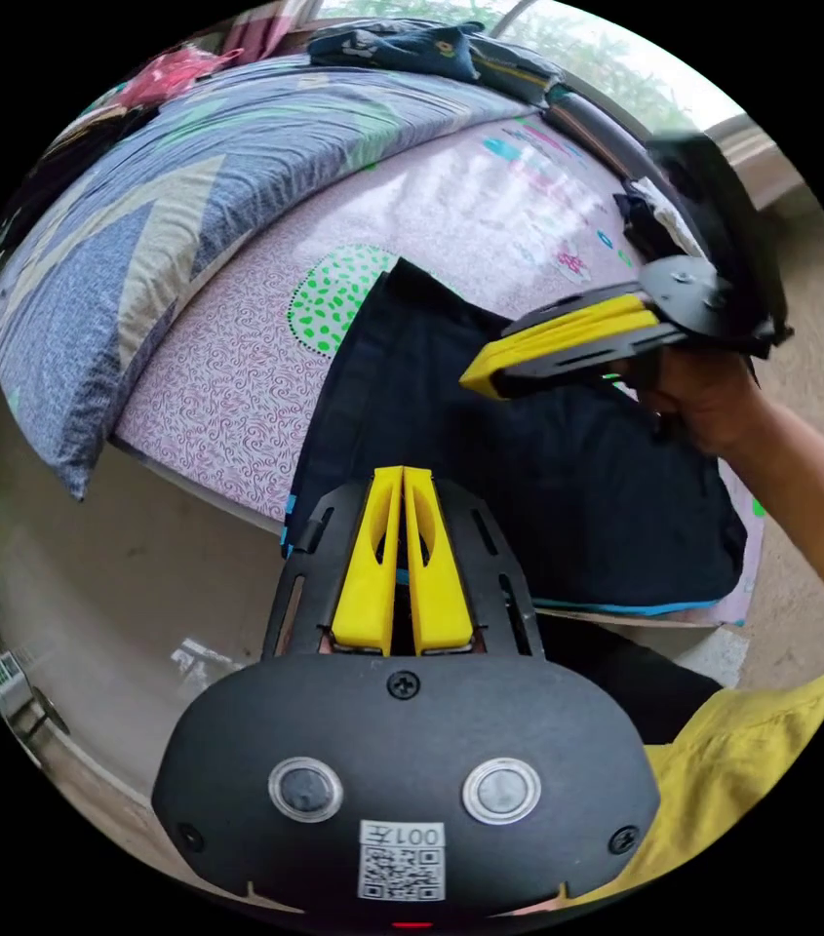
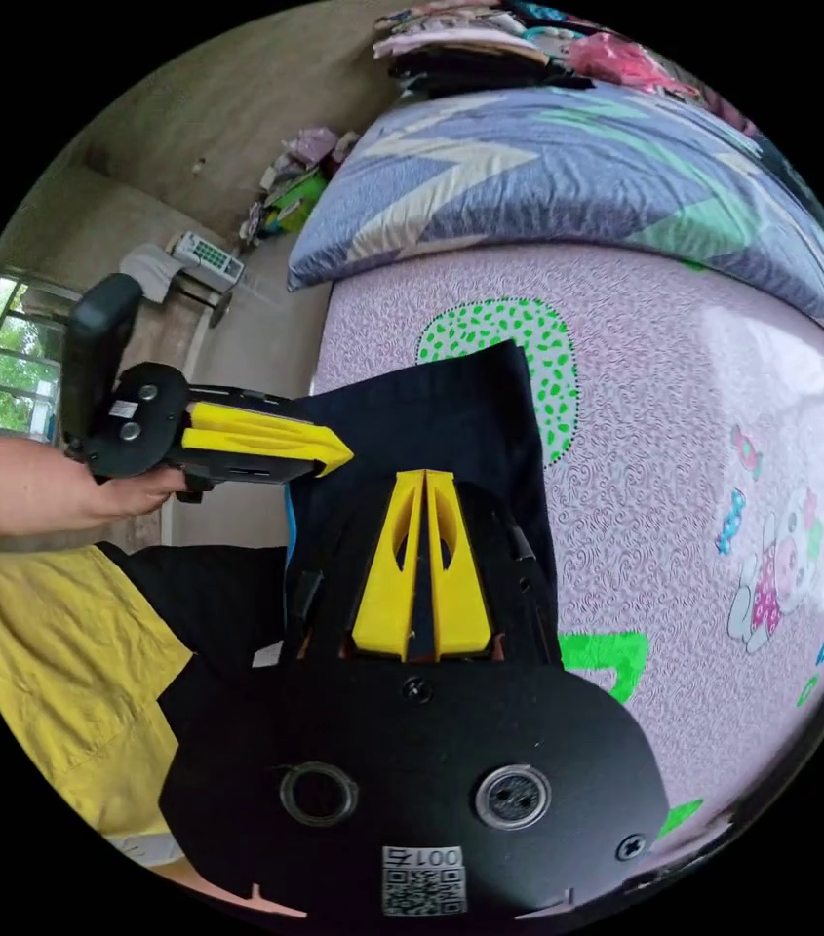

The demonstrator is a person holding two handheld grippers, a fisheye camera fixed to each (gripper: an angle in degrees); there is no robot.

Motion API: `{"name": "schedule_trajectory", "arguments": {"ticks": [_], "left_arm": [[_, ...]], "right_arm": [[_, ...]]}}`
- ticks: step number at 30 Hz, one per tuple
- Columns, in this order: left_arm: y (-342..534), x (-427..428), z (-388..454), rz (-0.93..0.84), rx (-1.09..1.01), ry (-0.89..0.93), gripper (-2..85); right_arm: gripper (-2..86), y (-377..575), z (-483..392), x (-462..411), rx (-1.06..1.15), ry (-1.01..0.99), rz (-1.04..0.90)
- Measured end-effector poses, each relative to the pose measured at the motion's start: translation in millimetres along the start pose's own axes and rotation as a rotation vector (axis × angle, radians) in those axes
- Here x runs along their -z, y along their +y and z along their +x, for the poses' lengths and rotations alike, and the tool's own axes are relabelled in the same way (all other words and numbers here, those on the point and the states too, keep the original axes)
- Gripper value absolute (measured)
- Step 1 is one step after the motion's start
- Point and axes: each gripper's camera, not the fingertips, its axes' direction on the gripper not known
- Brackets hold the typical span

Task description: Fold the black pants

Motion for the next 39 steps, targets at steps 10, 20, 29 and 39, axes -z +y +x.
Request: {"name": "schedule_trajectory", "arguments": {"ticks": [10, 20, 29, 39], "left_arm": [[-44, -3, -38, -0.010, -0.126, 0.045, -1.3], [-78, 32, -104, 0.154, -0.034, 0.118, -1.3], [-23, 27, -193, 0.159, 0.197, 0.205, 1.3], [-9, 11, -252, 0.288, 0.319, 0.458, 9.6]], "right_arm": [[0.3, 21, 86, -58, -0.032, 0.179, -0.007], [0.6, 81, 234, -27, -0.137, -0.126, 0.226], [1.0, 86, 277, -103, 0.040, -0.254, -0.002], [6.4, 111, 446, -50, 0.037, -0.280, 0.079]]}}
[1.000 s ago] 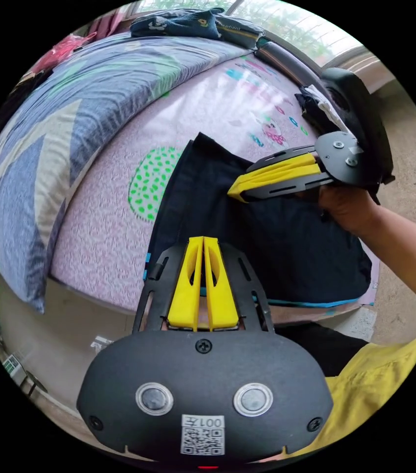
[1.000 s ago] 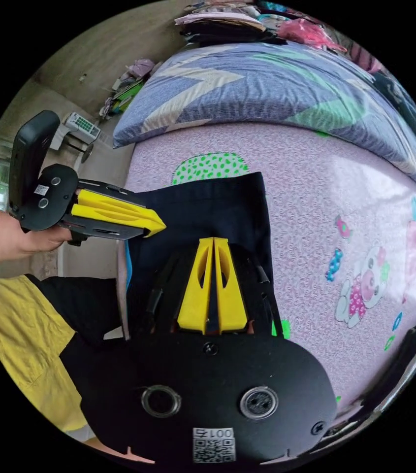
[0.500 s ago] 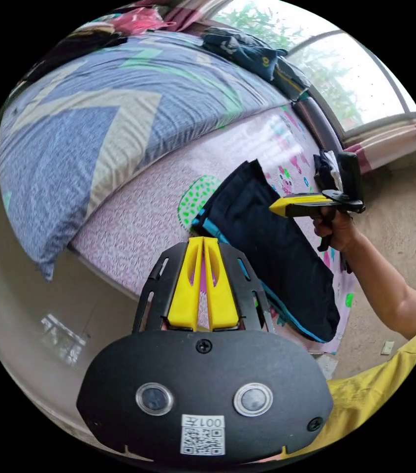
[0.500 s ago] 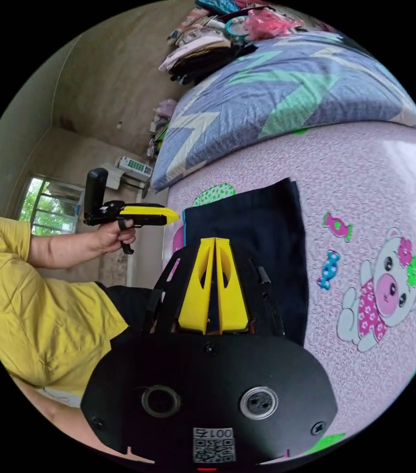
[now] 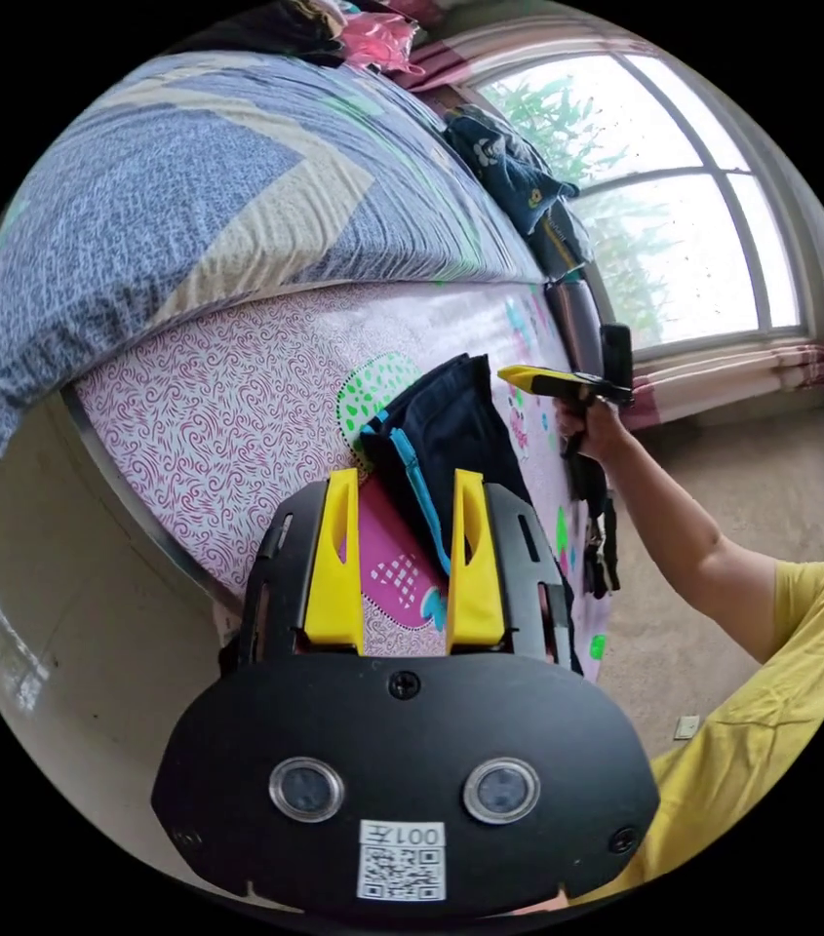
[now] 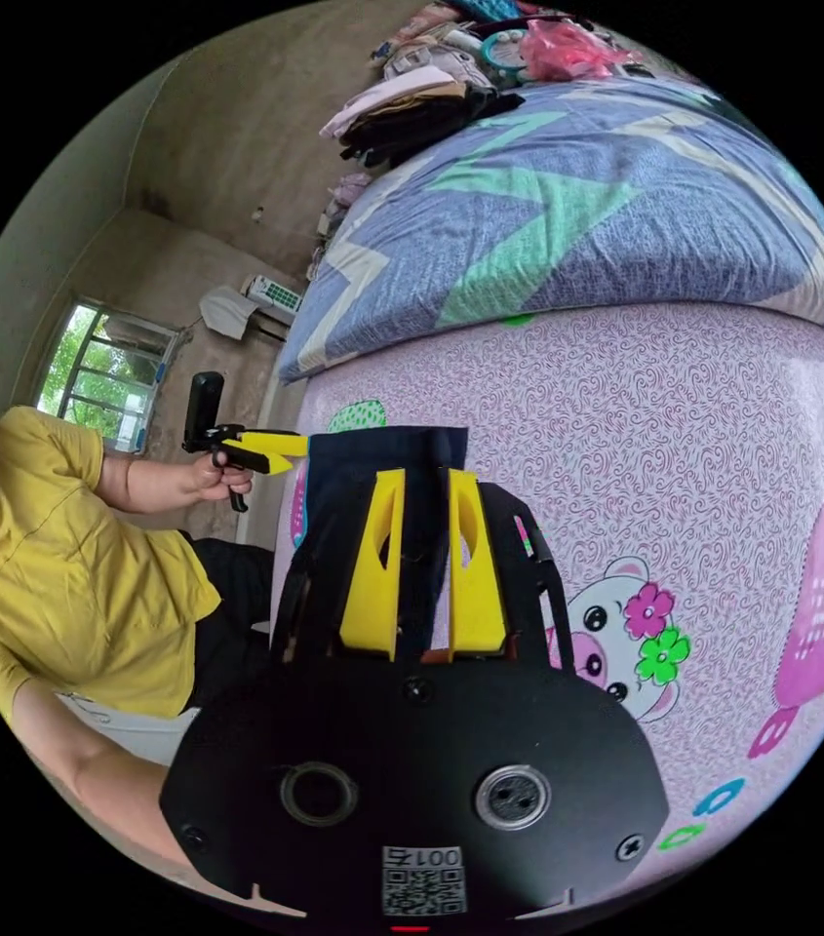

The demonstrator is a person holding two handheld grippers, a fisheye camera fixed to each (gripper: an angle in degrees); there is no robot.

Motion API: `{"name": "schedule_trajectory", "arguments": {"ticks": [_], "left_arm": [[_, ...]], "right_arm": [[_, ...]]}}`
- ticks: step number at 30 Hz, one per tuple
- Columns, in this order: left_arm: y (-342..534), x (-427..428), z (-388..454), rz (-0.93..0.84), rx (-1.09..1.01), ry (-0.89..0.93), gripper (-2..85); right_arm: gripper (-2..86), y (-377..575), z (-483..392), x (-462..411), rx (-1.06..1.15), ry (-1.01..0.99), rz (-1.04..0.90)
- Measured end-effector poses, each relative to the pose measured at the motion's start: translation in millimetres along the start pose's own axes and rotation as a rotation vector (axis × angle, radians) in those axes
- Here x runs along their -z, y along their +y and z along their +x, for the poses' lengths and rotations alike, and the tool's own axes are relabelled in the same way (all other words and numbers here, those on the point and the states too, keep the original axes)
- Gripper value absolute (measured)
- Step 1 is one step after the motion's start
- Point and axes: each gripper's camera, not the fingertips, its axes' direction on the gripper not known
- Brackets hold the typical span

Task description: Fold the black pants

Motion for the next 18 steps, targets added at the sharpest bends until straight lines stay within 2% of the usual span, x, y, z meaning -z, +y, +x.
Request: {"name": "schedule_trajectory", "arguments": {"ticks": [4, 18], "left_arm": [[-8, 7, -24, 0.019, 0.067, 0.082, 9.0], [-24, 14, -78, 0.049, 0.176, 0.234, 7.3]], "right_arm": [[7.9, -1, 36, 0, 0.016, -0.016, -0.059], [6.7, -3, 139, 6, 0.019, -0.339, -0.137]]}}
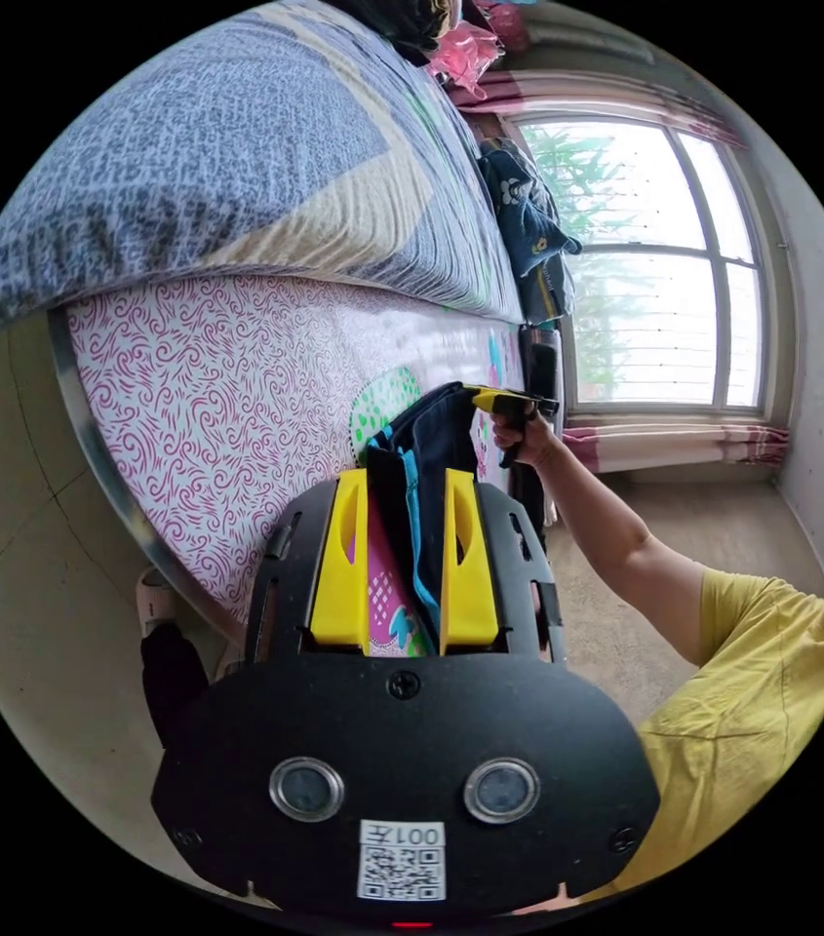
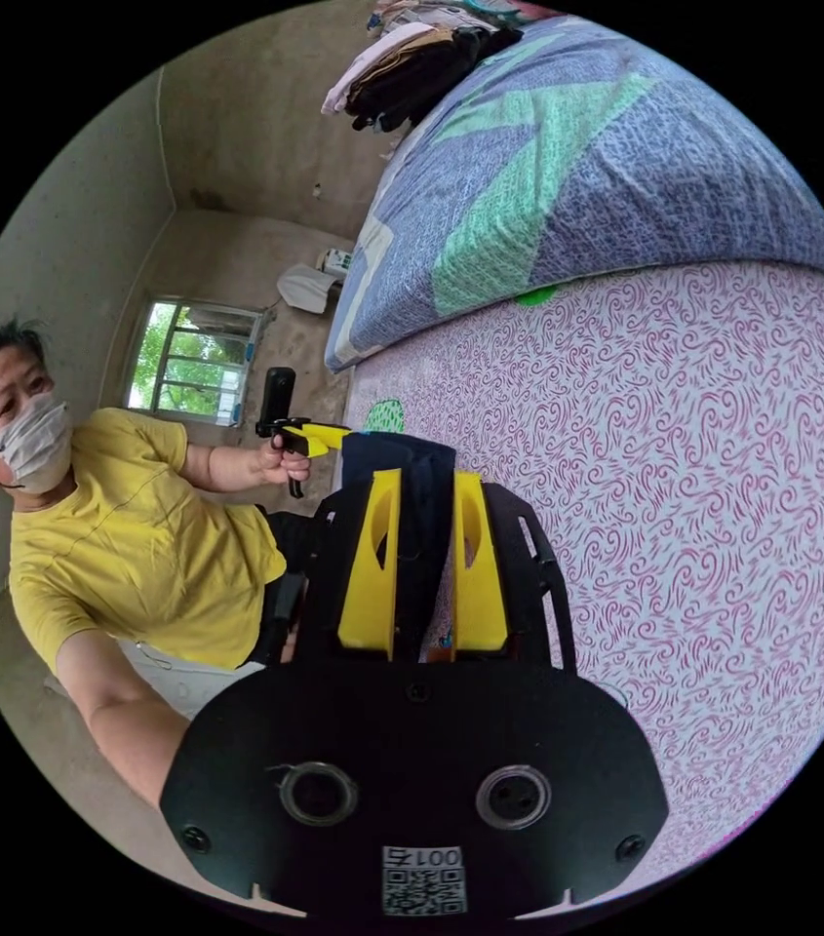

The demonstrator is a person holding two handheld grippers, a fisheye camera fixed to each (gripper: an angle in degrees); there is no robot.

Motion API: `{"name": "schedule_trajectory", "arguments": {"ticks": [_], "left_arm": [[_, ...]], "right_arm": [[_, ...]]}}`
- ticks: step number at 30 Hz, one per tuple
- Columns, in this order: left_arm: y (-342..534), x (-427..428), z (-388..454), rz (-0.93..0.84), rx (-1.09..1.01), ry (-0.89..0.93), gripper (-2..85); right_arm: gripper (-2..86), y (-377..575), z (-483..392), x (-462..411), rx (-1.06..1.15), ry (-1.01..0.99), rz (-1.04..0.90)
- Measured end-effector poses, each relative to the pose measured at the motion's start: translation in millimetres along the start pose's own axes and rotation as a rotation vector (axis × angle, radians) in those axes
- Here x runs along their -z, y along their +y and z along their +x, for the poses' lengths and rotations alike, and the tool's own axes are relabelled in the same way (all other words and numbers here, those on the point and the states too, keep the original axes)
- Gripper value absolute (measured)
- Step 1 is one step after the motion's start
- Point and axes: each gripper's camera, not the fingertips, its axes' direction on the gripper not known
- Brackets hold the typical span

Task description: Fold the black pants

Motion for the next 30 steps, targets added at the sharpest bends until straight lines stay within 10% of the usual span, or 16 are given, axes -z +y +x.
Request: {"name": "schedule_trajectory", "arguments": {"ticks": [16, 30], "left_arm": [[-9, -17, -10, -0.022, -0.018, 0.082, 5.8], [22, -48, 64, 0.017, -0.328, -0.296, 10.2]], "right_arm": [[1.9, -6, 23, 24, 0.032, -0.124, -0.070], [1.4, 2, 12, 35, 0.000, -0.159, -0.061]]}}
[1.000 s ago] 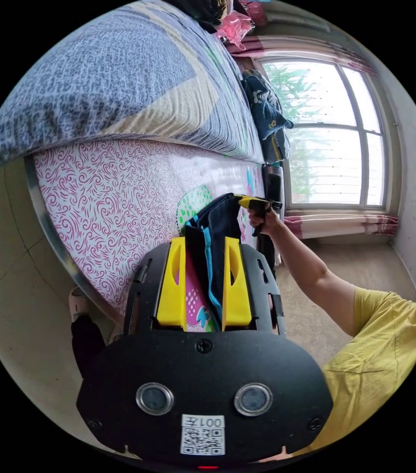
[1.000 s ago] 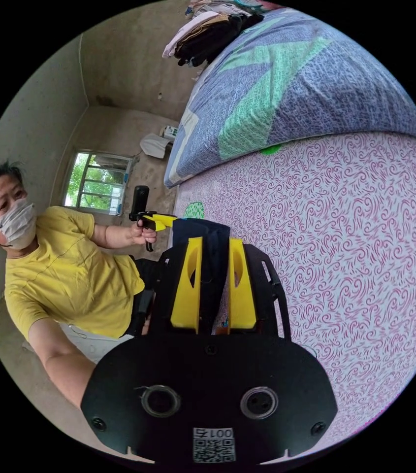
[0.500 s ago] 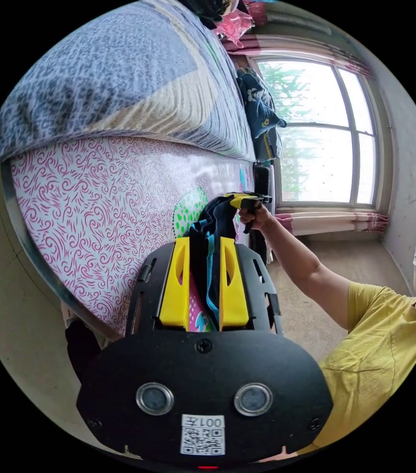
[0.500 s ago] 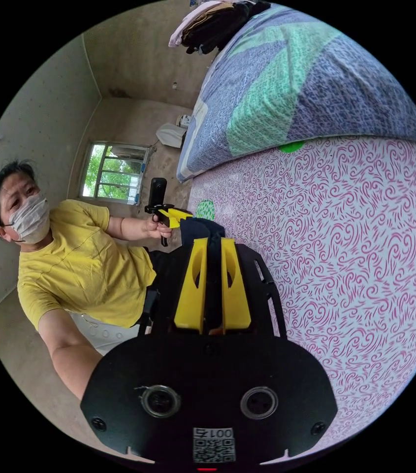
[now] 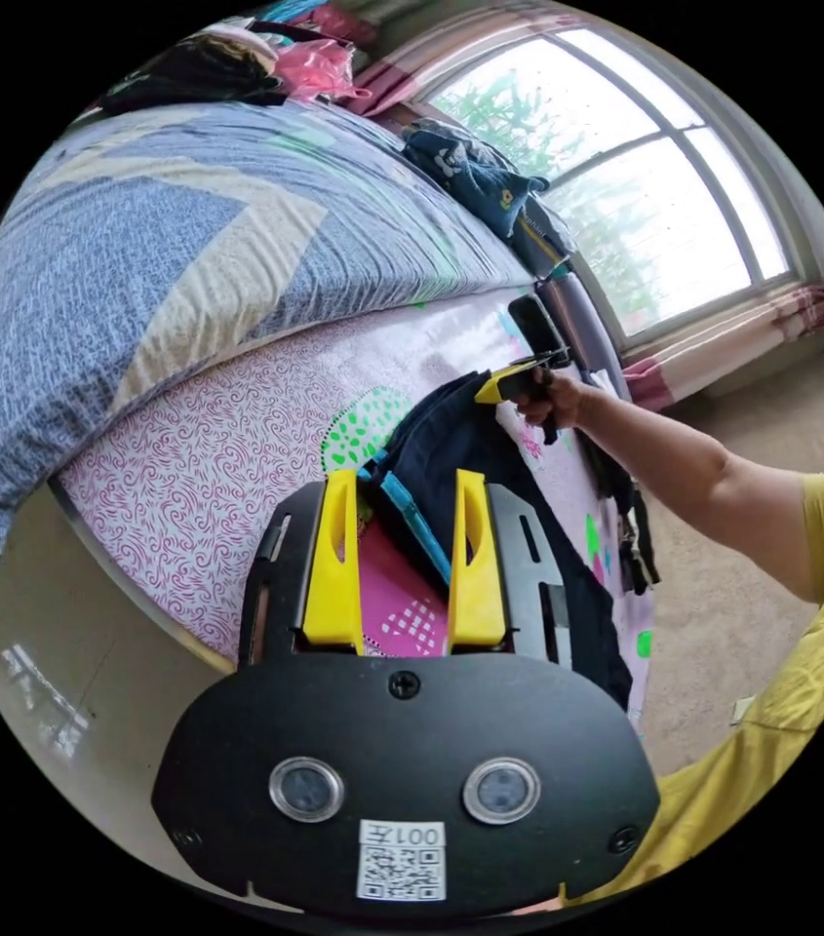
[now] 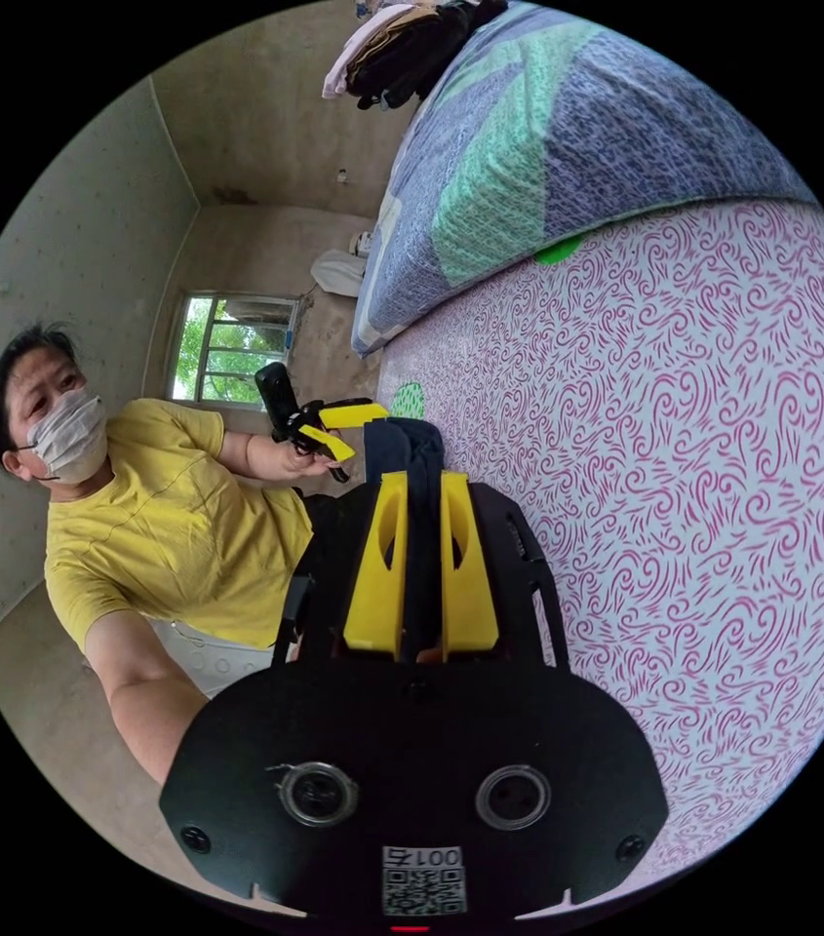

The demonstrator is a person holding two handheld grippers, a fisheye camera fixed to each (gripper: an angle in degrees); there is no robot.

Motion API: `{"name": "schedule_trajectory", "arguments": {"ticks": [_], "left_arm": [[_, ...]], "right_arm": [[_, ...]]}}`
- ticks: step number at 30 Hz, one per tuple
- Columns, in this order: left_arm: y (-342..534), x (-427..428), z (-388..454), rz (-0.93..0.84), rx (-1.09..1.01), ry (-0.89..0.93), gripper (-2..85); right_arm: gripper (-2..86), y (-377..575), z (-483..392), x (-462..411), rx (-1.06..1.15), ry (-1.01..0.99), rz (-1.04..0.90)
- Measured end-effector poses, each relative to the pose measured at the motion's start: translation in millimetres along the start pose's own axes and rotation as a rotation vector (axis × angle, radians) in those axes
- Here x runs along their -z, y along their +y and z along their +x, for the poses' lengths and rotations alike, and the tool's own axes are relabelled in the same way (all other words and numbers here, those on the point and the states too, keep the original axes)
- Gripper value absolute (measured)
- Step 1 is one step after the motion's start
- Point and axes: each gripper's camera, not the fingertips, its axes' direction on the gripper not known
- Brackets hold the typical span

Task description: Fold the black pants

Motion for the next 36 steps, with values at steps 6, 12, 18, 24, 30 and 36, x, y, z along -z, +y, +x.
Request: {"name": "schedule_trajectory", "arguments": {"ticks": [6, 12, 18, 24, 30, 36], "left_arm": [[4, -22, -26, -0.043, 0.210, 0.362, 5.9], [32, -32, -18, -0.027, 0.280, 0.389, 0.1], [28, -25, 24, 0.003, 0.124, 0.267, -0.3], [-2, -10, 58, 0.110, -0.004, 0.238, -0.1], [12, 4, 128, 0.162, -0.154, 0.284, 0.0], [86, -8, 226, 0.138, -0.305, 0.365, 0.0]], "right_arm": [[1.0, -2, -11, -1, 0.001, -0.028, 0.032], [1.0, -7, -33, -7, 0.014, -0.005, 0.044], [1.2, -26, -79, -6, 0.074, 0.151, 0.060], [1.3, -38, -167, 31, 0.201, 0.303, 0.206], [1.4, -3, -247, 40, 0.278, 0.293, 0.200], [1.4, 88, -309, 12, 0.308, 0.289, 0.180]]}}
